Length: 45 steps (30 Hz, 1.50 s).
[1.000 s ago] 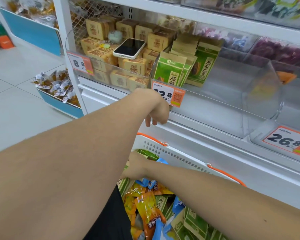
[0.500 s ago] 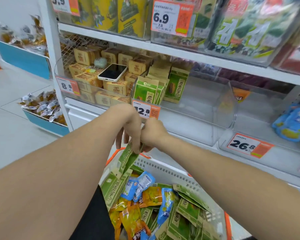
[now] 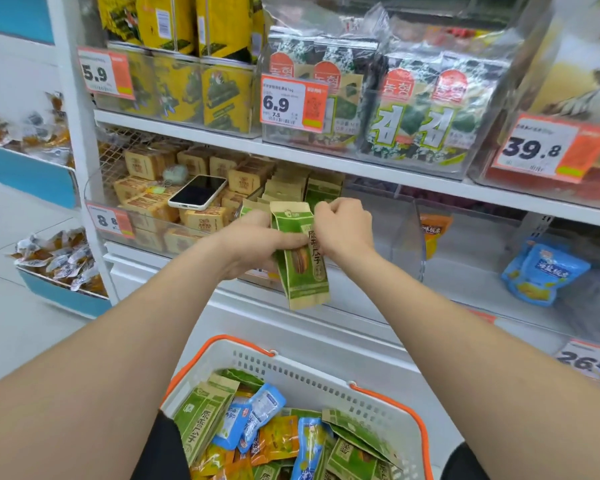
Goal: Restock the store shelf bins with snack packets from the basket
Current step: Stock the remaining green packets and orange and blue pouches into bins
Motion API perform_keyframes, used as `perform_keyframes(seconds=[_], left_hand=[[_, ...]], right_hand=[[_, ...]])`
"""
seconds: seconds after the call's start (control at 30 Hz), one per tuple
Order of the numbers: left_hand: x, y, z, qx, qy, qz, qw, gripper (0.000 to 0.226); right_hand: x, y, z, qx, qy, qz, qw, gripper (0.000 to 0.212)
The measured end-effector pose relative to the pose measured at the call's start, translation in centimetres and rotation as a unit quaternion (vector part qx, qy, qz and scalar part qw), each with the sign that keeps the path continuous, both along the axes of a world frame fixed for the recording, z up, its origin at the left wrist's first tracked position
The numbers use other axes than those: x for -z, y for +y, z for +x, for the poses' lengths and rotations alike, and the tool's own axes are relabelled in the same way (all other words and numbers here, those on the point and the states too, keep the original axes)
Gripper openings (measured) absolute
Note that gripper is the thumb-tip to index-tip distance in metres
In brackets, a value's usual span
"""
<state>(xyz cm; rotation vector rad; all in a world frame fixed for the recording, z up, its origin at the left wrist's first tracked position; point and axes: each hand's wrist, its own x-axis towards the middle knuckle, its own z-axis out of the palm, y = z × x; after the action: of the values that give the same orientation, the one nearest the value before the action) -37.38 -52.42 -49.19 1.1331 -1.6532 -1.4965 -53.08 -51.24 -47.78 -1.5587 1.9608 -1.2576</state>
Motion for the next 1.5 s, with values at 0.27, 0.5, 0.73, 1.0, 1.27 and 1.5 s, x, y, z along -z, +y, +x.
perform_keyframes(seconds=[0.27, 0.5, 0.73, 1.0, 1.27, 1.5], left_hand=[[0.5, -1.1, -1.8, -0.164, -0.143, -0.247, 0.944, 0.055], [0.3, -1.4, -3.2, -0.227, -0.212, -0.318, 0.896, 0.058], [0.6, -1.9, -3.6, -0.319, -0.261, -0.350, 0.841, 0.048], [2.4, -3.6, -3.0, -0.326, -0.366, -0.435, 0.756, 0.051], [4.5, -5.8, -2.6, -0.304, -0.394, -0.391, 0.775, 0.085], [5.2, -6.2, -3.4, -0.321, -0.403, -0.407, 0.754, 0.080]], right_hand=[[1.5, -1.6, -2.5, -0.130, -0.039, -0.013, 0.991, 0.040], [1.8, -1.8, -3.4, -0.141, -0.071, -0.013, 0.987, 0.035], [2.1, -2.6, -4.4, -0.152, -0.197, 0.116, 0.962, 0.045], [2.6, -7.3, -6.4, 0.039, -0.067, 0.048, 0.996, 0.032], [3.3, -10.7, -6.0, 0.041, -0.007, 0.105, 0.994, 0.041], [4.3, -12.7, -4.9, 0.070, -0.014, 0.072, 0.995, 0.027]])
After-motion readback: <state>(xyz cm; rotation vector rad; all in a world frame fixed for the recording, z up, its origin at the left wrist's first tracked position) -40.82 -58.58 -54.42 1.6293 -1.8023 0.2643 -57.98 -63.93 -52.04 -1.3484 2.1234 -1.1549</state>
